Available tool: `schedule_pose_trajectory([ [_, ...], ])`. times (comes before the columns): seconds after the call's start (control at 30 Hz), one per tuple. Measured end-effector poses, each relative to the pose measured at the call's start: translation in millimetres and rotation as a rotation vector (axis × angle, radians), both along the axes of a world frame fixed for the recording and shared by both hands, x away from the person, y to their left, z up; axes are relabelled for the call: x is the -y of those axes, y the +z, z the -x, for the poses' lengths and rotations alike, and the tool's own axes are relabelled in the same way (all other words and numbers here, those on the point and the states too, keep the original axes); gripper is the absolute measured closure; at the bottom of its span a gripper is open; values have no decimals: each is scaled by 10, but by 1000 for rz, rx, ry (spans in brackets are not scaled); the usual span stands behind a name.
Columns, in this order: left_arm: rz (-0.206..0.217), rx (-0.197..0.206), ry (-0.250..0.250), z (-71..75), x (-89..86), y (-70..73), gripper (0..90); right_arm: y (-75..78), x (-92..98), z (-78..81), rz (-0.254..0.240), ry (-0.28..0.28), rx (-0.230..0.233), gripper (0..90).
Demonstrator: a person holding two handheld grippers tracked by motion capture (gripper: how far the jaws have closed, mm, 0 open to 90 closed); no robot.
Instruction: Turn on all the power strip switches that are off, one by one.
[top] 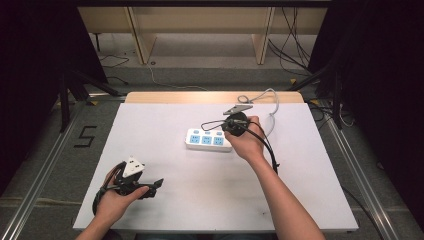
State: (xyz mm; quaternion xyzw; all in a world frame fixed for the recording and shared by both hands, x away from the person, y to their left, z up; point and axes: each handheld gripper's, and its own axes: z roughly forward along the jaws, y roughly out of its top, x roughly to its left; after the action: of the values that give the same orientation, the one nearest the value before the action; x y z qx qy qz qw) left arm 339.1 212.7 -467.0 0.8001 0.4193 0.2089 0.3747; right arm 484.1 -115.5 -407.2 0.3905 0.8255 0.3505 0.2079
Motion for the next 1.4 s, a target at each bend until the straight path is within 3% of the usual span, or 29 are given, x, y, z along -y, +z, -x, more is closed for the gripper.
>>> schedule_pose_trajectory([
  [1.4,-1,0,-3,-1,4,1,156,-97,-149,-277,21,-25,-120,900],
])
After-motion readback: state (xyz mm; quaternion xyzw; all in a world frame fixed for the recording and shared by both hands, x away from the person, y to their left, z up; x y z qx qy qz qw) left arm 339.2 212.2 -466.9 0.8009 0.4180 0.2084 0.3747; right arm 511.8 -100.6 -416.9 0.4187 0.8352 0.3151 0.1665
